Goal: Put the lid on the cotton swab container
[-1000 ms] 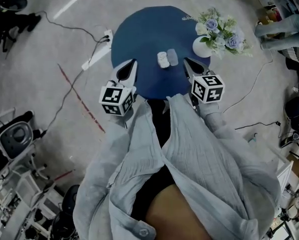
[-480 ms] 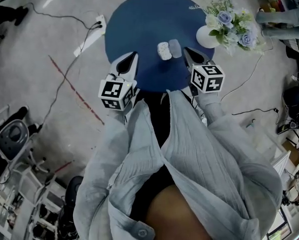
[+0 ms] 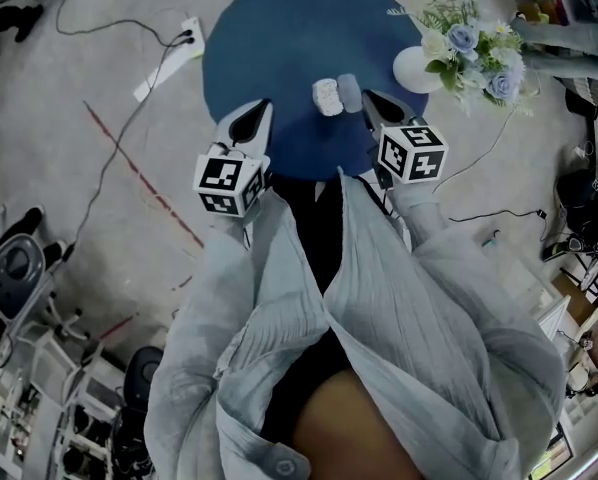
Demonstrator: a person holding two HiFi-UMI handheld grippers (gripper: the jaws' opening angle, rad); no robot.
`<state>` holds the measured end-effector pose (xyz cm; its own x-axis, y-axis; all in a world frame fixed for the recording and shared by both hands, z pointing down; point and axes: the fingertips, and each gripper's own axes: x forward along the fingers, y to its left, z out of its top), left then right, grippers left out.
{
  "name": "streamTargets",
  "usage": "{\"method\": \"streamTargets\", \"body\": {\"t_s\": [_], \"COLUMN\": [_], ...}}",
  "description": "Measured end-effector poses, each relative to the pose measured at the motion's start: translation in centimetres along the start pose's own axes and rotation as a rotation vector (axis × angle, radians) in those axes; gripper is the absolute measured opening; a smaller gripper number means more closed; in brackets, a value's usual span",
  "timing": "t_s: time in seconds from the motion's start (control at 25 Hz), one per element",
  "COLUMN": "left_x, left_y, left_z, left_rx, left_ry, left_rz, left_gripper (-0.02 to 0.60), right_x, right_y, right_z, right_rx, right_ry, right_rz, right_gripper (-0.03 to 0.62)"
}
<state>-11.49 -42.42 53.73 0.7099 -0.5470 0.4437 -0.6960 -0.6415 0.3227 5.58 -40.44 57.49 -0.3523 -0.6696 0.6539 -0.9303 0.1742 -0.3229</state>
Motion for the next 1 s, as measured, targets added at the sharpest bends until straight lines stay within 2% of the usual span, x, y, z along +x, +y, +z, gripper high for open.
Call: {"method": "streamTargets", "body": {"t_s": [1.0], "left_x": [-1.6], "left_y": [0.7], "left_z": [-0.2], "left_rx": [-0.018], "left_ry": [-0.035], "left_rz": [0.050], "left_gripper": [0.015], "right_x": [0.5], "right_y": [5.1], "right_z": [1.9], "right_rx": [-0.132], "right_ry": [0.003], "right_rz": [0.113], "right_gripper": [0.002]}}
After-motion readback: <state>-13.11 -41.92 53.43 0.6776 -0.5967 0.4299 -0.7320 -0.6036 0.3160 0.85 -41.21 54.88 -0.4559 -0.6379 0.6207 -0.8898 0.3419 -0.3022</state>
